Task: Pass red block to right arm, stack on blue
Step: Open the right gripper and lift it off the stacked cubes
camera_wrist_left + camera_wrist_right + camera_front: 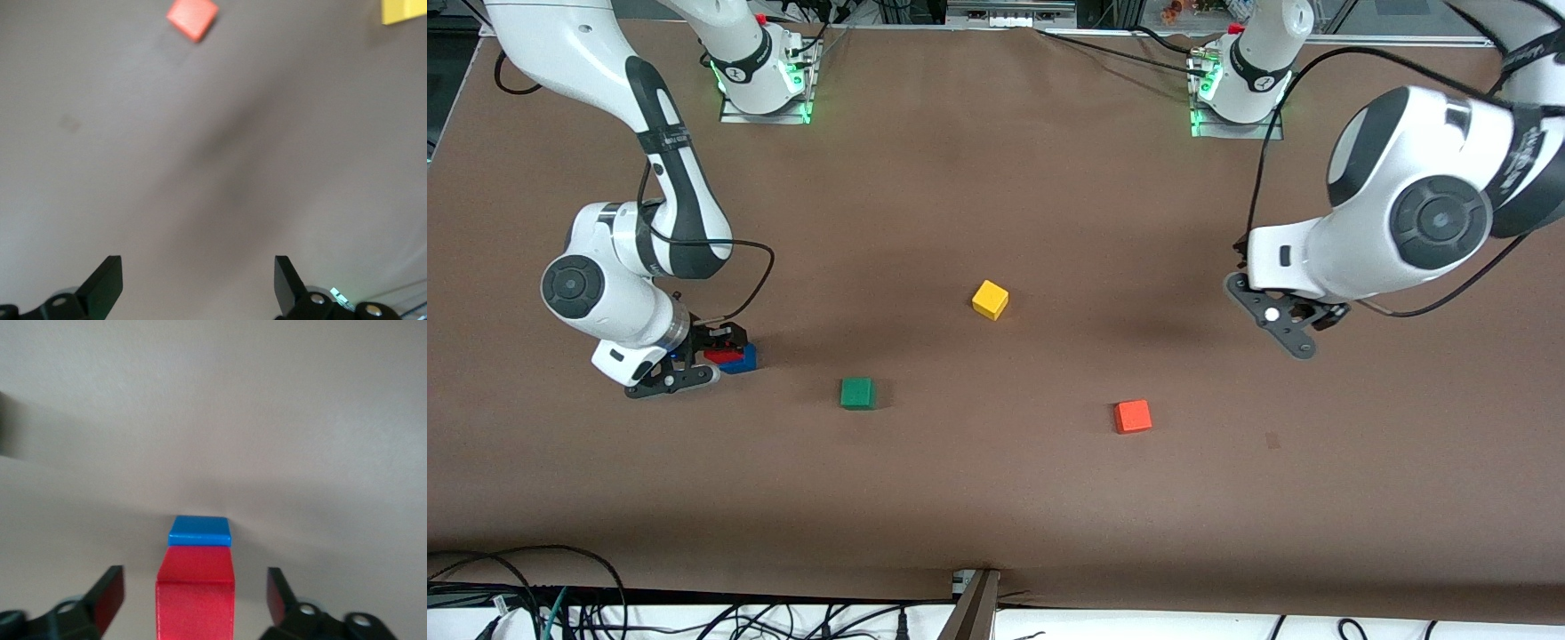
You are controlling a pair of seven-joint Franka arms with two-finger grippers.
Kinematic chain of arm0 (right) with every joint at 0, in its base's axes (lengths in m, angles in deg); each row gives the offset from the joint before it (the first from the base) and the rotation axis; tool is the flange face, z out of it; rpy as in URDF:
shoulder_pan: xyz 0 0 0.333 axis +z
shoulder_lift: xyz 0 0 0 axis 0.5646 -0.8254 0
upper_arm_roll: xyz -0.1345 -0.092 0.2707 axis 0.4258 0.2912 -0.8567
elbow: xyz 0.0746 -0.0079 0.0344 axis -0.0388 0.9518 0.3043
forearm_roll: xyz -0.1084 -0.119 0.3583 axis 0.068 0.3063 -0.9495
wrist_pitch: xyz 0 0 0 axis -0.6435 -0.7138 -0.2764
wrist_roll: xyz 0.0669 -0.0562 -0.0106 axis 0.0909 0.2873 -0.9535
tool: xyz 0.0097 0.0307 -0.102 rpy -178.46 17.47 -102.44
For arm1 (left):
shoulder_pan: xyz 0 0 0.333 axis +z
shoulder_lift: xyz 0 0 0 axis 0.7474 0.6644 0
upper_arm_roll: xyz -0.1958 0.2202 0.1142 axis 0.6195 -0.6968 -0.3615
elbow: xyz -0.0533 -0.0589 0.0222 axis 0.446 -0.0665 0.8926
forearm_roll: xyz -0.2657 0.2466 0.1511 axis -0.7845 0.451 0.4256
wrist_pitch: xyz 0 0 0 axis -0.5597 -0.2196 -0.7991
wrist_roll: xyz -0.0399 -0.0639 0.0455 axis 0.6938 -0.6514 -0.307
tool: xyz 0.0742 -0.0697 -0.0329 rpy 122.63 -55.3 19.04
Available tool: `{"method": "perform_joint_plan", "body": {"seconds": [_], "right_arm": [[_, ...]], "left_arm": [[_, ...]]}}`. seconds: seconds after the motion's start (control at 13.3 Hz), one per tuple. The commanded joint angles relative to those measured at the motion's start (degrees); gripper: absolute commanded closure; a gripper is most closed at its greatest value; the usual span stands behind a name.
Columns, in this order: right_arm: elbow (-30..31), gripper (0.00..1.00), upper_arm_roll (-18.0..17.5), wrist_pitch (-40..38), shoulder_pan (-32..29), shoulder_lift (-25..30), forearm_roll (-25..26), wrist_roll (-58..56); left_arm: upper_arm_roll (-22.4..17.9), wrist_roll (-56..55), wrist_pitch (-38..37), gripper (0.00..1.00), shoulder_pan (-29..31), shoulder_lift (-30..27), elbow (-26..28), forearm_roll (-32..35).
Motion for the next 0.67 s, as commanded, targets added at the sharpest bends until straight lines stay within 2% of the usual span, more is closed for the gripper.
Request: {"method": "perform_joint_plan", "body": {"seconds": [0.0, 0.15, 0.38, 0.53, 0.6], "right_arm": [[-5.0, 0.00, 0.2, -8.3, -0.2, 1.3, 0.8, 1.0], [-8.9, 0.00, 0.4, -14.6, -0.2, 1.5, 0.7, 1.0], [-13.8, 0.00, 1.5, -23.7, -0.2, 3.0, 0.5, 1.2], [-16.7, 0.00, 2.2, -28.5, -0.3, 4.1, 0.3, 1.3], [-18.1, 0.00, 2.4, -30.8, -0.3, 4.4, 0.2, 1.3]], "left_arm": [[-7.8, -1.0, 1.5, 0.00, -4.2, -4.3, 1.3, 0.6], [-10.1, -5.5, 5.4, 0.00, -5.0, -7.8, 4.6, 0.6], [-10.3, -23.9, 12.7, 0.00, -4.0, -15.3, 13.6, 0.0], [-10.3, -33.4, 13.1, 0.00, -2.5, -17.9, 15.5, -2.3], [-10.2, -34.4, 12.8, 0.00, -1.4, -18.5, 15.5, -2.7]]}}
